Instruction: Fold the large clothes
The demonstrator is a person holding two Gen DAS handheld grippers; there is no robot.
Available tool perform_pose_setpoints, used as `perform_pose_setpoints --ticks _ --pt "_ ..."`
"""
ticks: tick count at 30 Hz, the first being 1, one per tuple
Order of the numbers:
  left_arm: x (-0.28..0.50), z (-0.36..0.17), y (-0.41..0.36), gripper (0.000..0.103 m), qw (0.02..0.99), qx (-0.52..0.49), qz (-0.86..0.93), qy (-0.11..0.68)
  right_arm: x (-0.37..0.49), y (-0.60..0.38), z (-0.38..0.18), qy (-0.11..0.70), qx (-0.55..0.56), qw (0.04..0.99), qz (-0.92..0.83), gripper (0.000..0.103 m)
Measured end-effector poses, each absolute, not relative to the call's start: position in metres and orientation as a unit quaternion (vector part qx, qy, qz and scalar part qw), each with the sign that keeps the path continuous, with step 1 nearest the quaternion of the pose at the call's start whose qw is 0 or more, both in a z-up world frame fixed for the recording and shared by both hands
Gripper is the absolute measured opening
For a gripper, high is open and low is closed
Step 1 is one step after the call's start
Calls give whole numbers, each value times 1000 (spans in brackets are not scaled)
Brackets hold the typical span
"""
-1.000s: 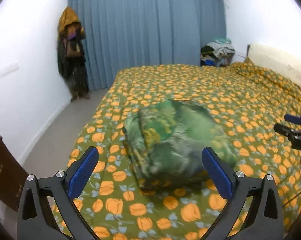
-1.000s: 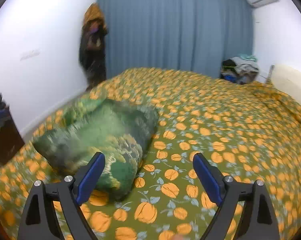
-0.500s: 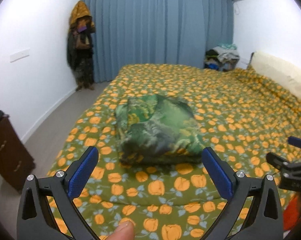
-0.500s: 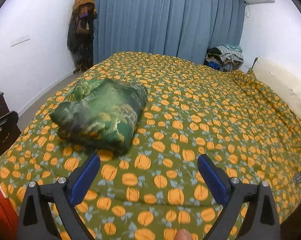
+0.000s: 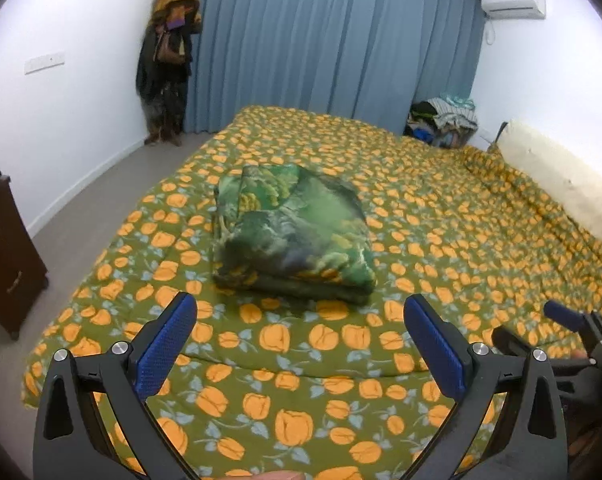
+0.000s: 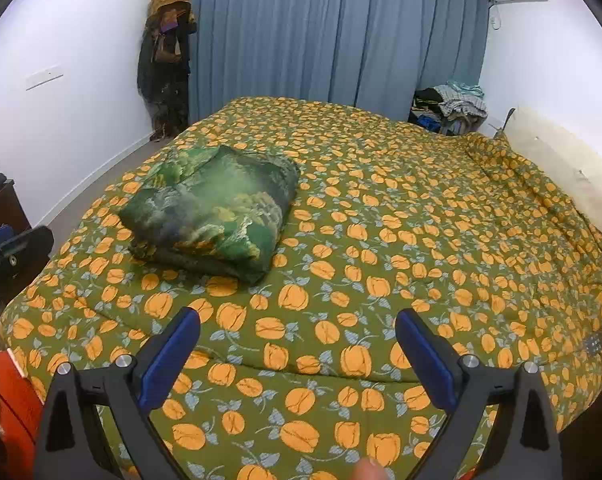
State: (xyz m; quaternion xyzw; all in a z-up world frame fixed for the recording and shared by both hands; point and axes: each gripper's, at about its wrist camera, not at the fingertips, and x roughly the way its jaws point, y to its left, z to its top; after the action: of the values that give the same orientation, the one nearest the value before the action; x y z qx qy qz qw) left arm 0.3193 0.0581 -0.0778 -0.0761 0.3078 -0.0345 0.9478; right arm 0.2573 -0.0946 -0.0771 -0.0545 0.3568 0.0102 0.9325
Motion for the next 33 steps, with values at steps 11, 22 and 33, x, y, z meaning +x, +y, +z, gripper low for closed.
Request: perform_pose_setpoints --ticks 11,22,33 --pt "307 -77 34 103 944 26 29 327 245 -92 -67 348 -53 936 20 100" --pt "295 -67 28 103 938 53 27 343 236 -82 -61 347 -55 936 34 100" --pt "293 -62 32 103 934 40 28 353 231 -75 -52 350 -51 934 51 100"
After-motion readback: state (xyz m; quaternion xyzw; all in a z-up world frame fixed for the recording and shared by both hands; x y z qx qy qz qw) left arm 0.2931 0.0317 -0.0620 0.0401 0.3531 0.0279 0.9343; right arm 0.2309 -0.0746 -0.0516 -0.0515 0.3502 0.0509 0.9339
